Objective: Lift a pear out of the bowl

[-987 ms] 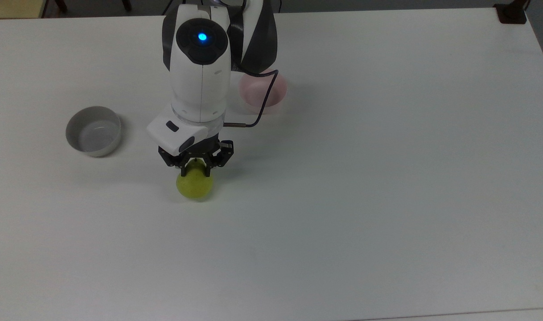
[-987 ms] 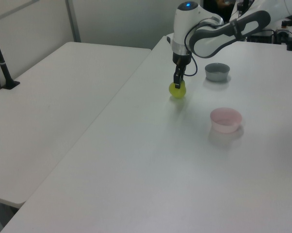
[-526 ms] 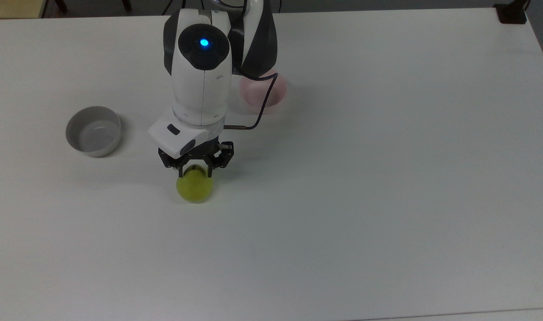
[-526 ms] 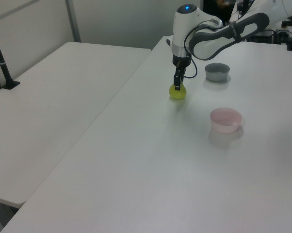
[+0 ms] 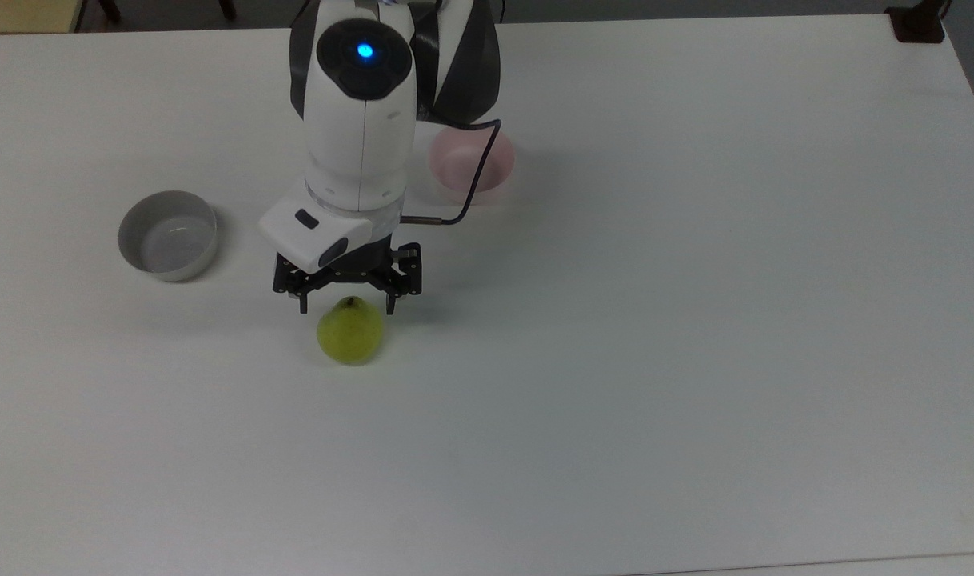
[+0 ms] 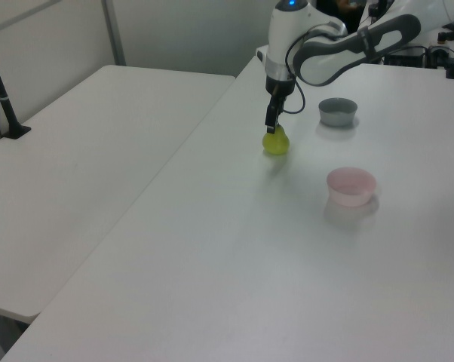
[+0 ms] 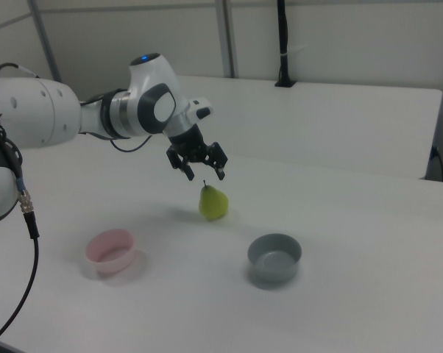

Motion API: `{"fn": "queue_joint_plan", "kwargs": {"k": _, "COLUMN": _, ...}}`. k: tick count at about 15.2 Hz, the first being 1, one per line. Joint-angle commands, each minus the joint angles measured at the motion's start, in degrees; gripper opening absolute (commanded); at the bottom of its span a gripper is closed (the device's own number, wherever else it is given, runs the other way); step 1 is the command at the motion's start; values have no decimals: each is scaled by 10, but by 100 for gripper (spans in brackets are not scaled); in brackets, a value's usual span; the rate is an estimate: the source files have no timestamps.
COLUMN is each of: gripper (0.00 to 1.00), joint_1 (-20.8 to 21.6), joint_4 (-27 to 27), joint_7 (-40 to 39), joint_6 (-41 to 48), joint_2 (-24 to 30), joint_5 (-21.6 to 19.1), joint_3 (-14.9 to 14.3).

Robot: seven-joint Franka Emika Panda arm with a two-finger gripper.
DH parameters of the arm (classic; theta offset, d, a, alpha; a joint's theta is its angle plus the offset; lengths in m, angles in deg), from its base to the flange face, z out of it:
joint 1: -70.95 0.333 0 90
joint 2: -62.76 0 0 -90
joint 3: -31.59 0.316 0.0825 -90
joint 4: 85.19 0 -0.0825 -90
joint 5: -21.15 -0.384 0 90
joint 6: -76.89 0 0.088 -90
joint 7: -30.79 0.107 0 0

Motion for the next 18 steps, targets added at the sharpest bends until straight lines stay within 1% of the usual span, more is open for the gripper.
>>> {"fn": "queue_joint_plan", "kwargs": {"k": 1, "gripper": 100, "joint_1": 10, "joint_4": 10, "joint_7": 11, "joint_6": 49, "joint_2": 48, "joint_5": 1, "joint_3": 1}}
{"fn": "queue_joint_plan", "kwargs": {"k": 5, "gripper": 100, "joint_1": 13, "joint_4": 11, "joint_7": 11, "joint_6": 102, "joint_2": 86, "joint_5": -12, "joint_3": 6}}
{"fn": "queue_joint_plan", "kwargs": {"k": 9, "gripper": 100, "joint_1": 22, "joint_4": 11, "joint_7": 30, "joint_6": 152, "joint_2": 124, "joint_5": -44, "joint_3": 7}}
{"fn": "queue_joint_plan", "kwargs": {"k": 12, "gripper": 100, "joint_1": 39, "joint_4": 12, "joint_7": 60, "joint_6": 207, "joint_2": 153, "joint_5": -51, "joint_3": 7}}
{"fn": "queue_joint_plan", "kwargs": {"k": 14, "gripper": 100, "joint_1": 39, "joint_4": 16, "joint_7": 79, "joint_6": 237, "joint_2": 172, "joint_5": -51, "joint_3": 7}}
{"fn": "queue_joint_plan", "kwargs": {"k": 17, "gripper": 100, "joint_1": 39, "joint_4": 24, "joint_7": 82, "joint_6": 266, "joint_2": 198, "joint_5": -56, "joint_3": 7}}
{"fn": "queue_joint_plan", "kwargs": {"k": 18, "gripper": 100, "joint_1": 39, "joint_4": 24, "joint_7": 81, "joint_6": 275, "joint_2": 205, "joint_5": -66, "joint_3": 6}}
